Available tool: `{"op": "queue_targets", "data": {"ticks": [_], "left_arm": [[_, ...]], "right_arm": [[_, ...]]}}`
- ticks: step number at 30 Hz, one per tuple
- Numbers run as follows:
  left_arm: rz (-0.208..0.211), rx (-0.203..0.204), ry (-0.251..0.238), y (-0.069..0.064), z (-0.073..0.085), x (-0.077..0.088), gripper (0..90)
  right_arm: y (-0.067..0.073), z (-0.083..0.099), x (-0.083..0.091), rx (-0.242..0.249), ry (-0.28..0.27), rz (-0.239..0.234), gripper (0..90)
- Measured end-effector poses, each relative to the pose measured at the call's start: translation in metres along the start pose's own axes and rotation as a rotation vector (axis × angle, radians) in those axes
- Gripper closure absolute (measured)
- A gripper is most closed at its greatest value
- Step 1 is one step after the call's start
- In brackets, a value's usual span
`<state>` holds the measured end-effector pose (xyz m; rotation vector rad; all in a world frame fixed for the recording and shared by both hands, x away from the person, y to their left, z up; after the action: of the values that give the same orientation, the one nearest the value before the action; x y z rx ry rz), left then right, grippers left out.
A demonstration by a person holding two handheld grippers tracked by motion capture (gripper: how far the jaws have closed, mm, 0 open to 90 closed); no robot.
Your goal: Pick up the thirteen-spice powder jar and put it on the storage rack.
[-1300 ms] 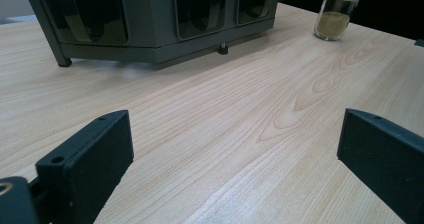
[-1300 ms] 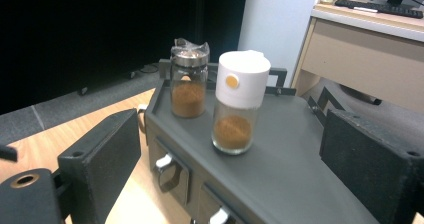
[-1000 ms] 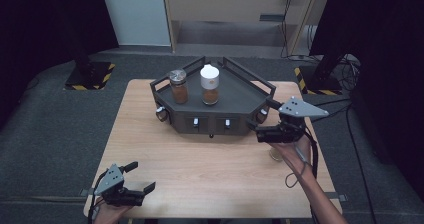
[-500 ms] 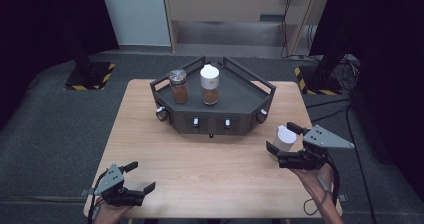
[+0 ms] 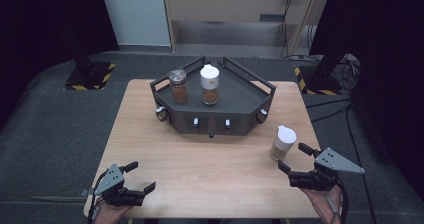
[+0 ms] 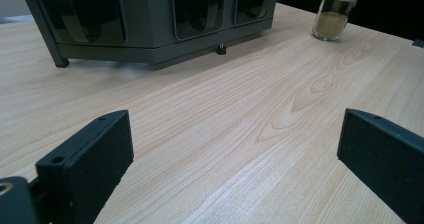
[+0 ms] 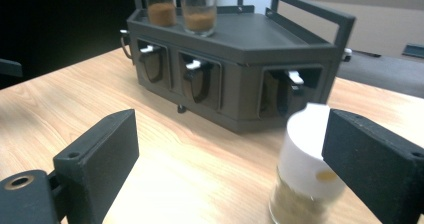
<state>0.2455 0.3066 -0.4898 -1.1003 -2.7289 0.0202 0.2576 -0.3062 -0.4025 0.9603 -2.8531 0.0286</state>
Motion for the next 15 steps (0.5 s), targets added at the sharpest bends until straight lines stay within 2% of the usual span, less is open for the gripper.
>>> {"op": "queue_targets", "data": {"ticks": [6, 15], "left_arm": [[0.001, 0.005, -0.003, 0.0, 0.0, 0.0, 0.1], [0.002, 0.007, -0.002, 0.001, 0.0, 0.0, 0.1]], "right_arm": [[-0.002, 0.021, 0.01, -0.03, 0.011, 0.018, 8.1], [-0.001, 0.042, 0.015, -0.014, 0.033, 0.023, 8.1]]}}
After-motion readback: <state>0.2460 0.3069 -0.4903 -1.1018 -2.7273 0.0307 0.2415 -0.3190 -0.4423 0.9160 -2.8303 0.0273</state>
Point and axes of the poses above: each handheld gripper's, and its own axes: x roughly backward along the jaws, z roughly out of its underside, y roughly to its left, the point moved 10 cm from there along -x, roughly forward along the jaws, and after that the axes turned 9 degrees about -y, right-handed, at the moved point
